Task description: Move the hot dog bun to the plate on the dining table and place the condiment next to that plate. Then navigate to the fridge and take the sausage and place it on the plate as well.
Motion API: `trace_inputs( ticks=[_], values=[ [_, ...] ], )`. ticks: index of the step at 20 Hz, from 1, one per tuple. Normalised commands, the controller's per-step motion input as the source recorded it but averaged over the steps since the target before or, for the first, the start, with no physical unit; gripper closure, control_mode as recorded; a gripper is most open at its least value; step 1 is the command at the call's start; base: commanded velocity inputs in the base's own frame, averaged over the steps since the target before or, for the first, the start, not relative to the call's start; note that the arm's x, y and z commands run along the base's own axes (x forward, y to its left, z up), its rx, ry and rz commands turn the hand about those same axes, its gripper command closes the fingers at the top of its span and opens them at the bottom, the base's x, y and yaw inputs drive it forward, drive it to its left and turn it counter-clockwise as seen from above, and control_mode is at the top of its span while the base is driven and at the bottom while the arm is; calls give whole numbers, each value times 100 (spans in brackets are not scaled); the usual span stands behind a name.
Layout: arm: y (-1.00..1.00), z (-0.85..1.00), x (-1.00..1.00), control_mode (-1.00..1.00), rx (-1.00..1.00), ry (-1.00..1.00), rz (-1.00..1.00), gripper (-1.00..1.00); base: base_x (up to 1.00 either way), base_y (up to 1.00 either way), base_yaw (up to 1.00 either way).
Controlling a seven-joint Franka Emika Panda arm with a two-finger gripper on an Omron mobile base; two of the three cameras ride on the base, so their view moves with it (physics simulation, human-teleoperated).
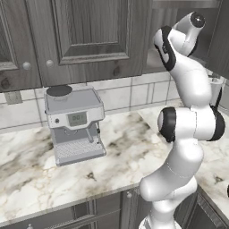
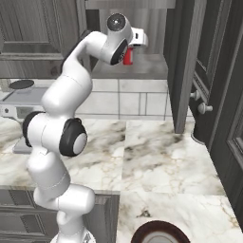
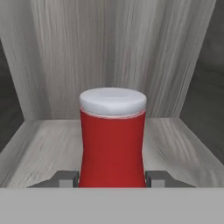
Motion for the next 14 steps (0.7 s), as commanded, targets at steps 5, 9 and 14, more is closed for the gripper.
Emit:
trace_inputs(
  ticks=[5,9,14],
  values=[
    [0,0,-82,-100,0,-18,0,100,0,0,0],
    [0,1,-100,-100,0,-10,-7,100,0,0,0],
    [0,17,-100,-100,0,-3,-8,100,0,0,0]
  ],
)
